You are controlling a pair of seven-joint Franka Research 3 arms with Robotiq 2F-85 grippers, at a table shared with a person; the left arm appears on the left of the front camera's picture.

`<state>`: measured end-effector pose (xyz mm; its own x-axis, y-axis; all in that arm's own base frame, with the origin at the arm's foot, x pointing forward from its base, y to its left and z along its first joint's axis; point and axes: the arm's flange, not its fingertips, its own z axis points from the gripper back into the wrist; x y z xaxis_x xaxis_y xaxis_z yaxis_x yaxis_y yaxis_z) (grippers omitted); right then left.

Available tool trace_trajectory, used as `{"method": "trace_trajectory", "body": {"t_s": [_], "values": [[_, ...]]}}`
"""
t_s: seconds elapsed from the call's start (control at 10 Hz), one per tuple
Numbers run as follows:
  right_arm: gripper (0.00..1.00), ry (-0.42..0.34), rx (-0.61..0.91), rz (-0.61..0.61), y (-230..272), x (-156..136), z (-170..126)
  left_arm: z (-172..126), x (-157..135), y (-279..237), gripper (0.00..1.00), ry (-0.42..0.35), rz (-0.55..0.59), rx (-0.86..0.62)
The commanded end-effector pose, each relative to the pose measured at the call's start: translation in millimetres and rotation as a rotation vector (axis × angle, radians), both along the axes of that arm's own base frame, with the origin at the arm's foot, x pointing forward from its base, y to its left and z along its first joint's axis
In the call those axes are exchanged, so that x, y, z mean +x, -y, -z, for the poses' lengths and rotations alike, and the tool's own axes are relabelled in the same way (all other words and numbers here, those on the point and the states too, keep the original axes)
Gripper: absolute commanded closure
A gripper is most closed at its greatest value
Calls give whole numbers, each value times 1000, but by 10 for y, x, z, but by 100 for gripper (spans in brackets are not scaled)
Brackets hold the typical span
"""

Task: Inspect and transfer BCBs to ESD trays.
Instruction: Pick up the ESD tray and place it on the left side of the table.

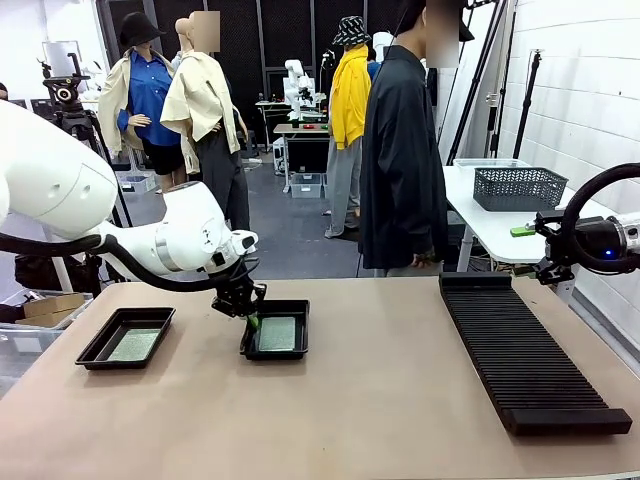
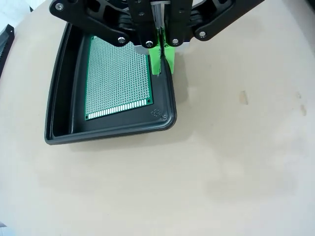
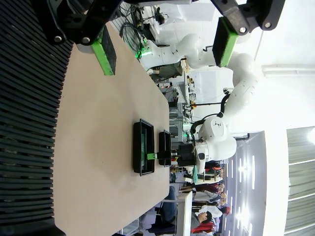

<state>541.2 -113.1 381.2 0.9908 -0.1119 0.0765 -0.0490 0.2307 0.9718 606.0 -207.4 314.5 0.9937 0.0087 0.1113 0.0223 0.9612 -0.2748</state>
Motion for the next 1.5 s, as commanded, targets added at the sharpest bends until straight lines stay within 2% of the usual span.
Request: {"method": "trace_trajectory", "body": {"t_s": [0.0, 0.9, 1.4], "values": [[0, -6, -8, 0, -24, -16, -4, -29, -155, -234, 100, 4, 18, -14], [0, -6, -8, 0, -24, -16, -4, -22, -479, -1108, 100, -9, -27, 50], [0, -6, -8, 0, -24, -16, -4, -77, -449, -1352, 100, -17, -32, 60]]}}
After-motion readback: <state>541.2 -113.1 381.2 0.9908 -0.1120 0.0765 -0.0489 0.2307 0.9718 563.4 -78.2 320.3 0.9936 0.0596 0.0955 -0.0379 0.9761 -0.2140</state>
